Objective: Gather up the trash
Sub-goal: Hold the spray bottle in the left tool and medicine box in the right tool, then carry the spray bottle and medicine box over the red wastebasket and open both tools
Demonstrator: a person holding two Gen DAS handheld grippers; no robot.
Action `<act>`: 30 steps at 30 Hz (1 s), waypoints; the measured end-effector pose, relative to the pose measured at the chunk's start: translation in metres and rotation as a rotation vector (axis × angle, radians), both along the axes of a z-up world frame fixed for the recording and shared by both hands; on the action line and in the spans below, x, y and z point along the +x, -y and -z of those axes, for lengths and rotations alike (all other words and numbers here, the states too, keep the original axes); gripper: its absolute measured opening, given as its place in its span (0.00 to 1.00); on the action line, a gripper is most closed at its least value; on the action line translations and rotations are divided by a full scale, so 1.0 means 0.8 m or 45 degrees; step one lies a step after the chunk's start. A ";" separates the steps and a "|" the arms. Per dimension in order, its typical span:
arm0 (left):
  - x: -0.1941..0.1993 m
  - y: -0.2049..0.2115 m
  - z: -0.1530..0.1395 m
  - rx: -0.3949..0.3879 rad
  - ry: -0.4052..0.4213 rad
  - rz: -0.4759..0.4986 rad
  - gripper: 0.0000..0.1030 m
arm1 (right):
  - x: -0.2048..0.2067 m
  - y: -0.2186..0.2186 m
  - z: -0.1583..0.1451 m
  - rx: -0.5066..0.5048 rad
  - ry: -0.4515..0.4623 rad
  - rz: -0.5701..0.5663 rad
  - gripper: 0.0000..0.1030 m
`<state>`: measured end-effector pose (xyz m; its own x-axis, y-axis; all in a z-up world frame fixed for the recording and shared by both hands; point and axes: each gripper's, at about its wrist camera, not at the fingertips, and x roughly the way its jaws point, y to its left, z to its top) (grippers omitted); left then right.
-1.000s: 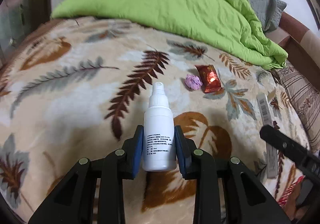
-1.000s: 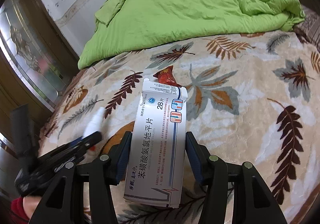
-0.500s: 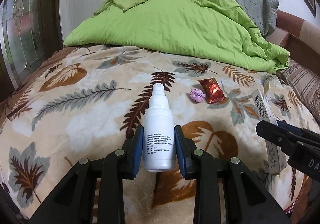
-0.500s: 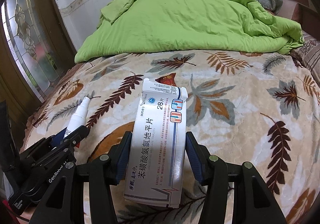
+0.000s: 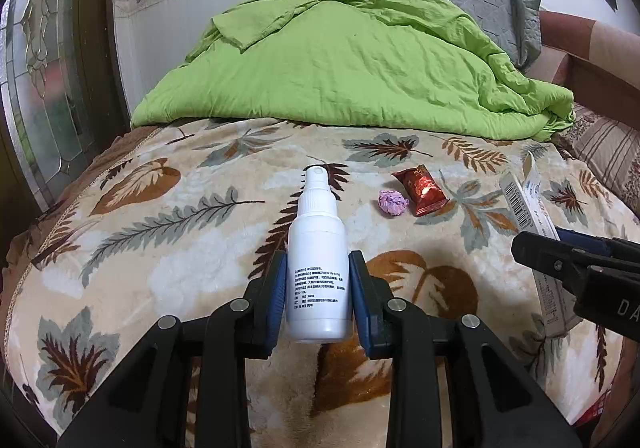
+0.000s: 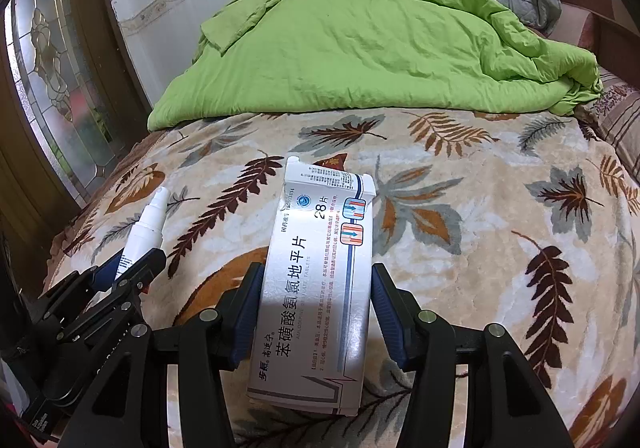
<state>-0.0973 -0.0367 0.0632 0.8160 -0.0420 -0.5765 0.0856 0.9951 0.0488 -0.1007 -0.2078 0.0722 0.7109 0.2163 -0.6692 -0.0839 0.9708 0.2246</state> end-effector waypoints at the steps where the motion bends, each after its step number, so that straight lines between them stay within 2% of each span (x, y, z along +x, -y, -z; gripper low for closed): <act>1: 0.000 0.000 0.000 0.000 0.001 0.000 0.28 | 0.000 0.001 0.000 0.001 0.000 0.002 0.56; 22: -0.001 0.003 -0.003 0.008 0.016 0.015 0.28 | 0.000 0.001 0.000 -0.002 -0.001 0.006 0.56; 25: -0.004 0.006 -0.007 -0.022 0.018 0.055 0.28 | -0.003 0.011 -0.005 0.044 0.006 0.025 0.56; 30: -0.014 0.027 -0.018 -0.109 -0.016 0.193 0.28 | -0.032 0.066 -0.028 0.245 0.016 0.107 0.56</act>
<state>-0.1082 -0.0580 0.0775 0.7895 -0.2133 -0.5755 0.2348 0.9713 -0.0378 -0.1266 -0.2606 0.0944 0.7398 0.2791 -0.6122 -0.0086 0.9138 0.4062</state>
